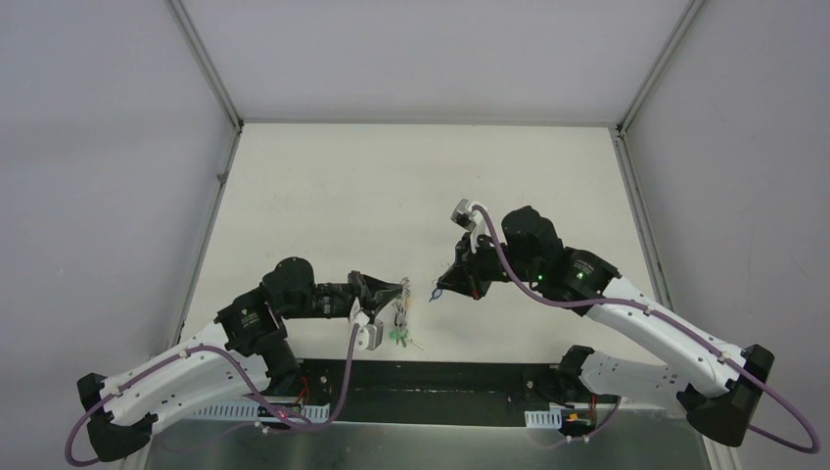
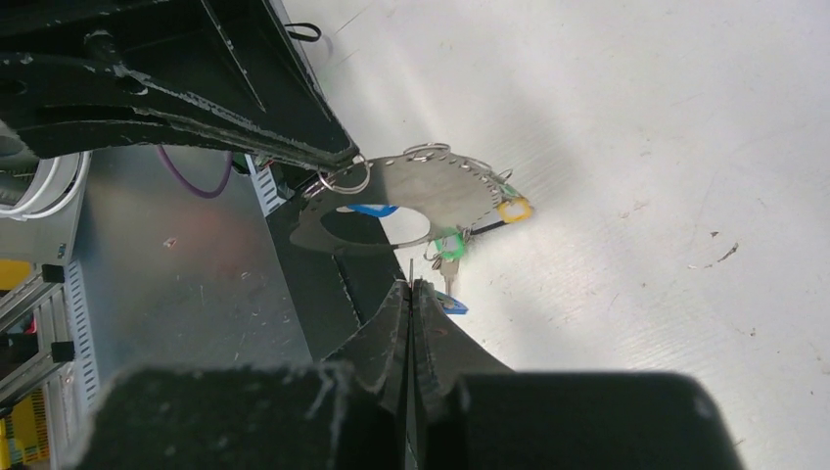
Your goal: Put the keys on the keyring
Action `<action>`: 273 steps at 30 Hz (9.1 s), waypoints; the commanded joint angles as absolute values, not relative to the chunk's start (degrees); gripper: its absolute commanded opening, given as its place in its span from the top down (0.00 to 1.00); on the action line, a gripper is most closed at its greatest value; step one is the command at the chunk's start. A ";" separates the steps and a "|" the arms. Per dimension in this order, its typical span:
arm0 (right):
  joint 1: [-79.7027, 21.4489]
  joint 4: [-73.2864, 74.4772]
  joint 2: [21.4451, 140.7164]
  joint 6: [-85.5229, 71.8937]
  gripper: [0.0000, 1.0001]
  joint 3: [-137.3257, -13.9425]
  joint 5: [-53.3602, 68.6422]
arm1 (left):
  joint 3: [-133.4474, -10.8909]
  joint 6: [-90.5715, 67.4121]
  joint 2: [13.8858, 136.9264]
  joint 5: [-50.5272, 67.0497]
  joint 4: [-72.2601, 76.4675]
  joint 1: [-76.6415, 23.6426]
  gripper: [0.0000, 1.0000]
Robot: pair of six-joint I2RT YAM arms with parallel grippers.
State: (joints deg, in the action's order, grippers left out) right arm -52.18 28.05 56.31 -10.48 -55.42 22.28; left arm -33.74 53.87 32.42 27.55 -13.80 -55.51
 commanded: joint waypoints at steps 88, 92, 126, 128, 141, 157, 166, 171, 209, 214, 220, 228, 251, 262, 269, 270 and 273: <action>-51.33 40.44 82.01 -16.62 1.00 -75.76 38.76 | -38.31 84.62 31.45 32.43 -21.07 -55.94 1.00; -51.39 41.70 82.81 -16.30 1.00 -75.87 39.36 | -38.36 84.62 31.48 32.60 -21.12 -55.95 1.00; -51.88 45.29 80.42 -13.70 1.00 -76.80 30.75 | -40.21 68.33 33.02 32.83 -19.98 -56.07 1.00; -51.86 44.88 79.16 -13.50 1.00 -76.22 30.12 | -41.28 58.18 33.96 31.01 -19.28 -56.01 1.00; -47.24 41.26 71.38 -14.14 1.00 -70.77 29.03 | -39.40 13.69 37.65 24.34 -8.13 -56.00 1.00; -39.30 37.54 68.58 -15.77 1.00 -63.29 33.69 | -25.05 -14.10 38.33 11.13 24.28 -55.98 1.00; -34.49 33.17 71.44 -14.59 1.00 -54.42 34.67 | -22.81 -14.78 41.75 9.40 31.02 -55.98 1.00; -32.41 33.31 74.38 -12.21 0.96 -52.38 33.00 | -30.93 -7.93 41.57 12.71 9.49 -55.98 1.00; -48.49 -23.04 55.92 5.63 0.56 -33.72 49.81 | -61.27 18.00 55.59 35.16 -36.68 -55.93 1.00; -51.76 -21.16 58.16 8.16 0.70 -34.18 48.15 | -61.17 18.29 55.08 34.82 -36.71 -55.94 1.00; -53.92 -21.27 59.36 8.90 0.69 -34.79 46.10 | -60.92 18.37 54.69 34.54 -36.68 -55.96 1.00; -55.53 -21.24 59.77 8.81 0.67 -35.55 45.93 | -60.61 18.37 54.58 34.38 -36.71 -55.94 1.00; -55.99 -15.60 53.67 6.77 1.00 -33.51 36.87 | -55.28 2.56 42.89 13.28 -23.34 -55.96 0.07; -55.98 -14.86 51.07 14.17 1.00 -32.17 40.61 | -44.22 8.52 30.41 17.76 -16.80 -55.98 0.06; -54.90 -12.65 53.13 8.14 1.00 -36.36 32.54 | -41.19 7.93 27.40 16.89 -14.51 -55.92 0.03; -54.09 -10.90 54.22 6.69 1.00 -38.17 31.98 | -41.40 6.51 27.43 15.60 -14.51 -55.96 0.01; -49.89 -3.85 58.09 3.54 1.00 -44.67 33.85 | -42.46 1.41 27.96 12.52 -15.14 -55.96 0.01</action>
State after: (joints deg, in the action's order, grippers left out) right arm -54.11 -8.29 54.83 8.67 -35.03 35.05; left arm -41.17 6.76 27.94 16.14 -18.35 -55.55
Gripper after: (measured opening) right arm 0.007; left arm 0.990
